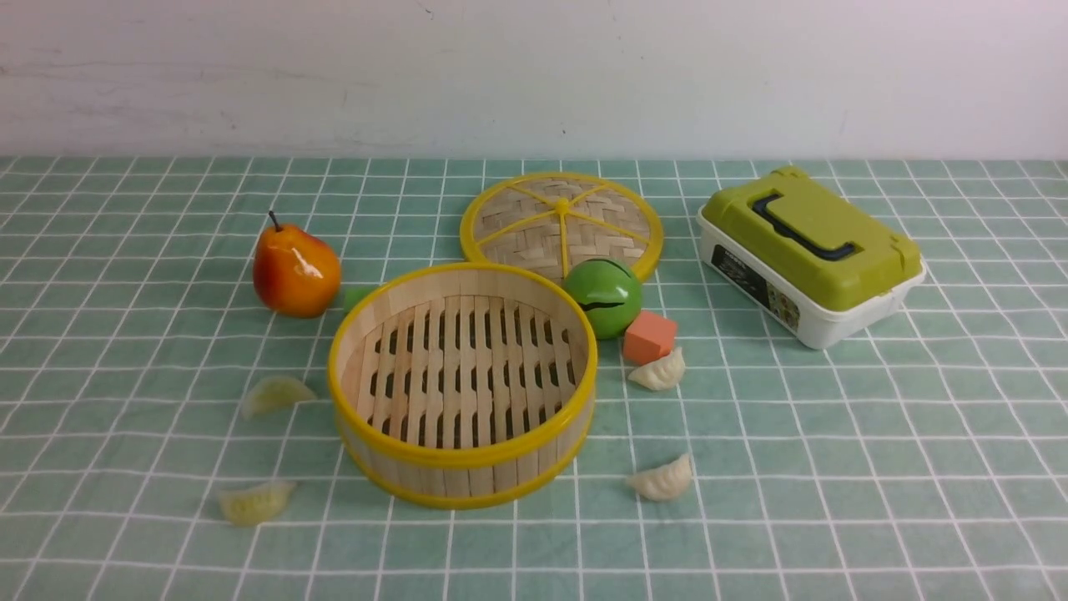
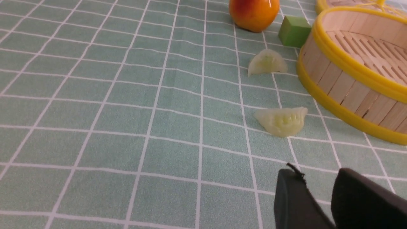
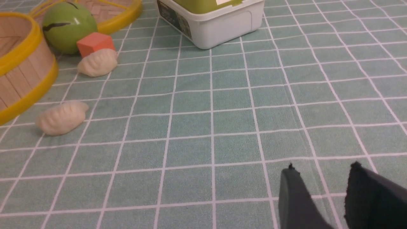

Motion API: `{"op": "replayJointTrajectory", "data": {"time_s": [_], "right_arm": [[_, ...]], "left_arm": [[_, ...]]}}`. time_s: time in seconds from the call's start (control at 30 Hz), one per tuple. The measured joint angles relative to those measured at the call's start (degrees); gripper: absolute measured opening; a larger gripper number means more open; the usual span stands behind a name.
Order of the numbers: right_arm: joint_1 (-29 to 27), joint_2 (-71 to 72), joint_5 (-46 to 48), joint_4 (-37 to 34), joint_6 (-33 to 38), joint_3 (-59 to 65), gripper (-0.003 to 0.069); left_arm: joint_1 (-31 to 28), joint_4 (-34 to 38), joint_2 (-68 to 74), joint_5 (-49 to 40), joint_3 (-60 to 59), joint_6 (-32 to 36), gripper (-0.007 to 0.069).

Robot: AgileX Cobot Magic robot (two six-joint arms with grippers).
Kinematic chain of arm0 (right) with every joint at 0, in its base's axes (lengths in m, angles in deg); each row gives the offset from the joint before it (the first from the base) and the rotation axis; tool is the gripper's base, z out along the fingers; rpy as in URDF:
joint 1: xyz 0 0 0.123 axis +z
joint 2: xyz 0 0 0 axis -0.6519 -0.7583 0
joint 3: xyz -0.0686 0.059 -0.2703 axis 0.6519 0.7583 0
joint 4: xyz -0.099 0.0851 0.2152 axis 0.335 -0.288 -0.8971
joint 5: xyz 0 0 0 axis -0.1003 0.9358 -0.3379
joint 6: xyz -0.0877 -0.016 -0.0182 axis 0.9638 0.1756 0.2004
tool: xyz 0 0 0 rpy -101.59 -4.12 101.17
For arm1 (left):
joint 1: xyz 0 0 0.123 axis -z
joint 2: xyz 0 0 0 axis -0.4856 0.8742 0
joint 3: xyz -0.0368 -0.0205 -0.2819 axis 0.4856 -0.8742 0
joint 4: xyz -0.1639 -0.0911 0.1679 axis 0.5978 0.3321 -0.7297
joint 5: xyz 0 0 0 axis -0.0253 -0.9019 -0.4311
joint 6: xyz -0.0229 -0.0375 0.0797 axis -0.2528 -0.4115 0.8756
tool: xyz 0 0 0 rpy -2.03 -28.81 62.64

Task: Put the dumplings into the steamer on the table with the blue tablecloth.
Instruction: 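Reach for and grasp a dumpling on the table with the left gripper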

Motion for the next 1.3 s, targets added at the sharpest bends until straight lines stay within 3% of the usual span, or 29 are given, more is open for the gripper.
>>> {"op": "replayJointTrajectory", "data": {"time_s": [0.33, 0.47, 0.6, 0.83, 1.0, 1.13, 1.27, 1.3], "right_arm": [[0.0, 0.0, -0.3, 0.1, 0.0, 0.1, 0.024], [0.0, 0.0, -4.5, 0.1, 0.0, 0.5, 0.024], [0.0, 0.0, -14.8, 0.1, 0.0, 0.6, 0.024], [0.0, 0.0, -39.6, 0.1, -0.5, 0.6, 0.024], [0.0, 0.0, -53.9, 0.1, -1.8, 0.6, 0.024], [0.0, 0.0, -54.3, 0.1, -4.3, 0.0, 0.0224], [0.0, -0.1, -49.2, 0.6, -4.5, -3.9, 0.0148], [0.0, -0.9, -46.1, 0.6, -4.5, -7.1, 0.0093]], "left_arm": [[0.0, 0.0, 0.0, 0.9, 0.0, 0.0, 0.02], [0.0, 0.1, 0.0, 5.3, -0.2, 0.0, 0.02], [0.0, 0.1, 0.0, 15.9, -0.2, 0.0, 0.0203], [0.0, -0.4, 0.0, 43.1, -0.2, 0.2, 0.0209], [0.0, -0.4, 0.0, 62.0, -0.2, -8.0, 0.0214], [0.0, 0.2, 0.0, 61.8, 3.4, -14.3, 0.0204], [0.0, 0.4, 0.8, 52.0, 13.4, -12.4, 0.0134], [0.0, 0.4, 3.3, 45.8, 18.4, -9.6, 0.0078]]}}
